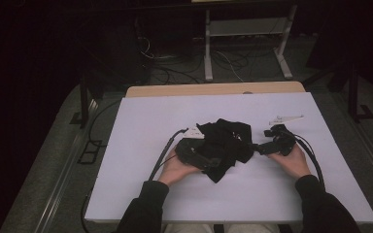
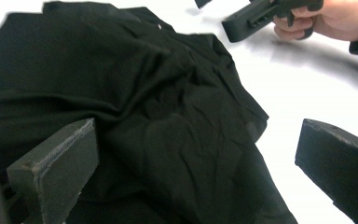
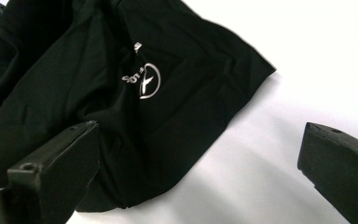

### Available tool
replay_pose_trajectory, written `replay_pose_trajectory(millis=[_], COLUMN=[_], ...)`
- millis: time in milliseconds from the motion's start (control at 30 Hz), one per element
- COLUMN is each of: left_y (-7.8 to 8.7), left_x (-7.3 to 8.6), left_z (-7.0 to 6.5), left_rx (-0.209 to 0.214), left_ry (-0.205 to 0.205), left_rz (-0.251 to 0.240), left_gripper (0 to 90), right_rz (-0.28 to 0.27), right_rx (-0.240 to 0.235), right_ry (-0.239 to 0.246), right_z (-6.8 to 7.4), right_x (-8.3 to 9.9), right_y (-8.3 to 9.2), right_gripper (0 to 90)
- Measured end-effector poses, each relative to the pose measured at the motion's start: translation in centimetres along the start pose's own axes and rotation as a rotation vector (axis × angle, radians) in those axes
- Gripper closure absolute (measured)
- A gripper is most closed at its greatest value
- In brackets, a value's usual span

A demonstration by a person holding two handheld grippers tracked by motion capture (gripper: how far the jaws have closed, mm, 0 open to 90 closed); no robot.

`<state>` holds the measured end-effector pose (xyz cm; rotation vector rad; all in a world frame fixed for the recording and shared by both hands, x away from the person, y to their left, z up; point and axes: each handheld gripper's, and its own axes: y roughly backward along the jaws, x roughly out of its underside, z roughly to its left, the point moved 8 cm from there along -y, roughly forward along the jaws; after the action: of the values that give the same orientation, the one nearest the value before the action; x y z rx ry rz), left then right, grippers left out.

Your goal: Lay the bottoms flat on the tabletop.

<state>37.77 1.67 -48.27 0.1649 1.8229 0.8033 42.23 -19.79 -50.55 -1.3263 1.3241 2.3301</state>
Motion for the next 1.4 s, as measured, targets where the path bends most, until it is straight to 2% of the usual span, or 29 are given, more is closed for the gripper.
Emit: replay_pose_trajectory(millis=[167, 367, 433, 500, 533, 633, 700, 733, 933, 1100, 1167, 1267, 1400], left_y=[-0.4, -0.6, -0.7, -0.9, -0.9, -0.8, -0.4, -0.2, 3.1, 6.1, 6.9, 8.0, 9.6], left_x=[0.6, 0.8, 0.9, 1.1, 1.1, 1.1, 0.9, 0.8, -0.8, -1.5, -1.7, -2.0, -2.6], left_z=[-0.2, -0.4, -0.3, -0.2, 0.0, 0.3, 0.5, 0.6, 1.6, 2.9, 3.4, 3.9, 4.4], left_rx=[0.005, -0.013, -0.031, -0.044, -0.06, -0.047, -0.051, -0.058, -0.075, -0.105, -0.121, -0.143, -0.168], left_ry=[-0.012, -0.051, -0.066, -0.084, -0.083, -0.045, -0.042, -0.046, -0.005, 0.035, 0.039, 0.046, 0.049], left_rz=[0.044, 0.065, 0.079, 0.094, 0.102, 0.112, 0.104, 0.097, -0.002, -0.063, -0.063, -0.071, -0.094], left_gripper=[1.3, 17.4, 27.2, 39.7, 48.5, 73.2, 83.3, 84.2, 84.7, 84.9, 84.9, 84.9, 85.1], right_rz=[0.023, 0.025, 0.041, 0.053, 0.056, 0.05, 0.043, 0.033, -0.024, -0.054, -0.064, -0.107, -0.133], right_rx=[-0.015, -0.079, -0.084, -0.104, -0.104, -0.103, -0.097, -0.101, -0.052, -0.033, -0.026, -0.034, -0.008], right_ry=[0.014, 0.047, 0.063, 0.075, 0.082, 0.095, 0.091, 0.082, 0.037, 0.026, 0.024, 0.002, 0.007], right_z=[0.6, 1.9, 2.2, 2.5, 2.6, 2.7, 2.8, 2.8, 2.2, 1.7, 1.5, 1.2, 0.5], right_x=[0.3, 0.3, 0.4, 0.6, 0.6, 0.5, 0.3, 0.1, -1.3, -2.7, -3.7, -5.8, -8.9], right_y=[-0.5, -0.9, -1.2, -1.5, -1.6, -1.7, -1.6, -1.5, -0.2, 0.8, 1.1, 1.6, 2.4], right_gripper=[1.5, 15.4, 20.1, 28.8, 36.2, 63.6, 80.7, 85.5, 86.2, 86.4, 86.4, 86.5, 86.5])
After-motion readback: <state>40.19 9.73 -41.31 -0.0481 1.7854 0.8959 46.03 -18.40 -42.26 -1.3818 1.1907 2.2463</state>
